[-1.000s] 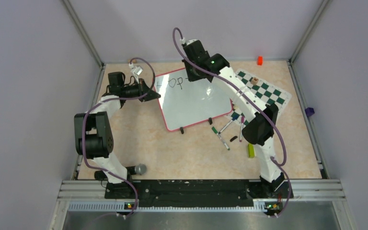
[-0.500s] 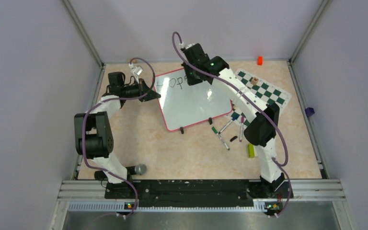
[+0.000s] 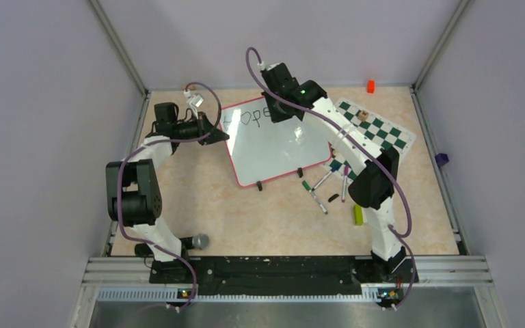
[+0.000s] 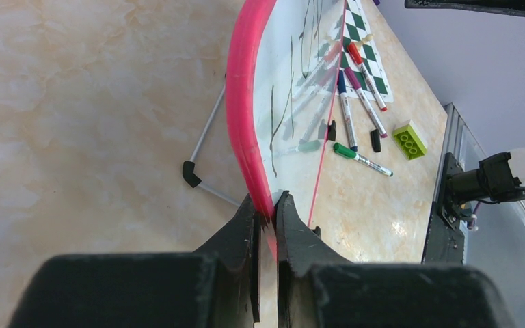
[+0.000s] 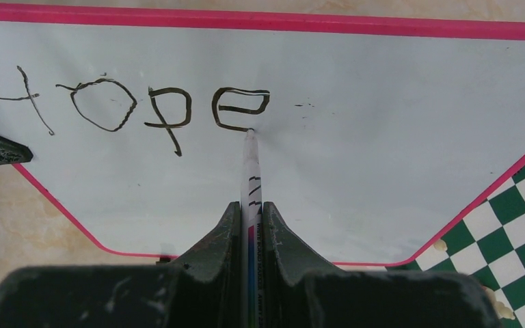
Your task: Write a sentence on the whiteboard
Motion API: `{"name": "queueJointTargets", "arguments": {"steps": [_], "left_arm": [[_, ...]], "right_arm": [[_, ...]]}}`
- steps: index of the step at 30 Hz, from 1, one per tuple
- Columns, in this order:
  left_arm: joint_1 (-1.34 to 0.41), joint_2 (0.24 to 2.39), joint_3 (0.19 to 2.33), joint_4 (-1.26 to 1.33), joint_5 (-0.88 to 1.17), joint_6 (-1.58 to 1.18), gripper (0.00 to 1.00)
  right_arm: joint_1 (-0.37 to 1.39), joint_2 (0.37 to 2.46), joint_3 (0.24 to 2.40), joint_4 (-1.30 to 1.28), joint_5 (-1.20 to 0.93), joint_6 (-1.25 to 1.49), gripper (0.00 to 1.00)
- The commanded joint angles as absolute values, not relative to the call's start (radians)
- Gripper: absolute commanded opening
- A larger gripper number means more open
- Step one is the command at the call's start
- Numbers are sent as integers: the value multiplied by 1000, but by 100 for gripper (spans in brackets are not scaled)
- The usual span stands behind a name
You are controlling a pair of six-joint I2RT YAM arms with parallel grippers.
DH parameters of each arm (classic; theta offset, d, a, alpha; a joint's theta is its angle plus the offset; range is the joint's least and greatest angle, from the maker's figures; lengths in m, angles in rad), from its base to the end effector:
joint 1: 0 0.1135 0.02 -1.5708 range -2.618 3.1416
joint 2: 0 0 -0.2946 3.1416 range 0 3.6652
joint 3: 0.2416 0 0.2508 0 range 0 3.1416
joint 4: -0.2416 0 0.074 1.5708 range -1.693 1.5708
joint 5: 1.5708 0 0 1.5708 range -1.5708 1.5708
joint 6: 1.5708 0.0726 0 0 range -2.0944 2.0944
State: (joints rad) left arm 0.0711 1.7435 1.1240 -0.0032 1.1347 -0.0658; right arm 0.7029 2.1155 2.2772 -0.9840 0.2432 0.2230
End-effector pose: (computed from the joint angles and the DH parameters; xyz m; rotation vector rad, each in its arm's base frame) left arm 0.3924 -0.0380 0.2501 0.4925 1.9486 -1.2148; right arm 0.3940 0.3109 0.3580 -0.4517 2.3239 0.1562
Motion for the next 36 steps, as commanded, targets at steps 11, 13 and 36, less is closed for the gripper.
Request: {"name": "queueJointTargets", "arguments": {"steps": [11,13,36], "left_arm": [[40,1775,1105,-33,1013,82,0],[40,1774,1106,-34,1011,82,0],[39,1776,1106,-32,1009,79,0]], "right_arm": [[687,1876,2114,-842,203,234,0],[687,1818,2040,-796,188,241,0],[627,1743,1863,-720,333,279,0]]}}
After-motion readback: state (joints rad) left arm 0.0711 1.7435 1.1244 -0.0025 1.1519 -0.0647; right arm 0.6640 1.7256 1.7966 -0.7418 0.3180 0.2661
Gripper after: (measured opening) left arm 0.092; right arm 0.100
